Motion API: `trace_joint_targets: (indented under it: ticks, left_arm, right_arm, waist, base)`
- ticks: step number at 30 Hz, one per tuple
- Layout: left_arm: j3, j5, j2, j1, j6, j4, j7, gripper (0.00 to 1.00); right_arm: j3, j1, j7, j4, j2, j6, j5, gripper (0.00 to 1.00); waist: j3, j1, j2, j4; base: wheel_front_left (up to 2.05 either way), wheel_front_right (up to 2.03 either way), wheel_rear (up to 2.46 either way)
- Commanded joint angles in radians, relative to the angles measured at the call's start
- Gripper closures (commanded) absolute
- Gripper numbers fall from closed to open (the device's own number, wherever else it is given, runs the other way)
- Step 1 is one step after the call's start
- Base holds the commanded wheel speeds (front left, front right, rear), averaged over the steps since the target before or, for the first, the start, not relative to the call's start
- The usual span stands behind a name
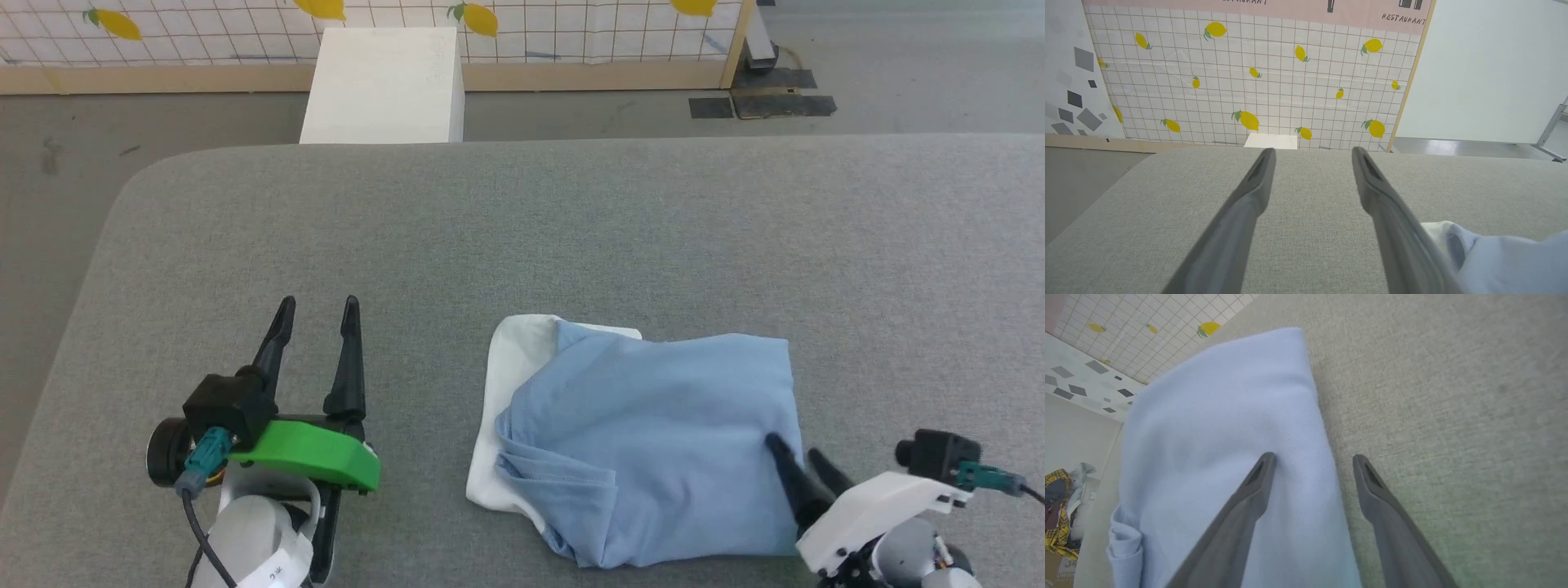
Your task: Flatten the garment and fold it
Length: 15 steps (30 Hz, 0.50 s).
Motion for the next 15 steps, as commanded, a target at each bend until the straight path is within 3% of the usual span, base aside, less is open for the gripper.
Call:
trace_joint_targets:
  ticks: [1,6,7,9,10,11,15]
  left_arm:
    - [0.0,-0.003,-0.003,0.007,-0.001,0.002,-0.005,0.0]
    - [-0.003,-0.002,-0.003,0.006,-0.002,0.007,-0.005,0.0]
    - [-0.003,-0.002,-0.003,0.006,-0.002,0.007,-0.005,0.0]
    - [-0.003,-0.002,-0.003,0.006,-0.002,0.008,-0.005,0.0]
    - [-0.003,-0.001,-0.003,0.006,-0.001,0.007,-0.005,0.0]
    - [-0.002,-0.001,-0.003,0.007,-0.001,0.007,-0.005,0.0]
    - [0.003,0.0,-0.003,0.01,-0.001,0.002,-0.005,0.0]
  right_arm:
    - [0.01,-0.013,0.02,0.018,0.001,-0.001,0.006,0.0]
    - [0.036,-0.037,0.087,0.08,0.001,-0.001,0.048,0.0]
    - [0.042,-0.042,0.098,0.089,0.001,-0.001,0.054,0.38]
    - [0.051,-0.05,0.118,0.102,0.001,-0.001,0.056,0.78]
    - [0.054,-0.054,0.125,0.105,0.001,-0.001,0.052,0.9]
    - [0.055,-0.059,0.134,0.108,0.001,-0.001,0.042,1.0]
    - [0.05,-0.083,0.153,0.087,0.001,-0.001,-0.024,1.0]
  waist:
    - [0.001,0.0,-0.0001,0.002]
    - [0.001,0.0,-0.0001,0.007]
    - [0.001,0.0,-0.0001,0.008]
    - [0.001,0.0,-0.0001,0.009]
    - [0.001,0.0,-0.0001,0.009]
    - [0.001,0.0,-0.0001,0.008]
    - [0.005,0.0,-0.0001,-0.001]
  base:
    - [0.0,0.0,0.0]
    - [0.0,0.0,0.0]
    - [0.0,0.0,0.0]
    - [0.0,0.0,0.0]
    - [0.0,0.0,0.0]
    - [0.0,0.0,0.0]
    - [0.0,0.0,0.0]
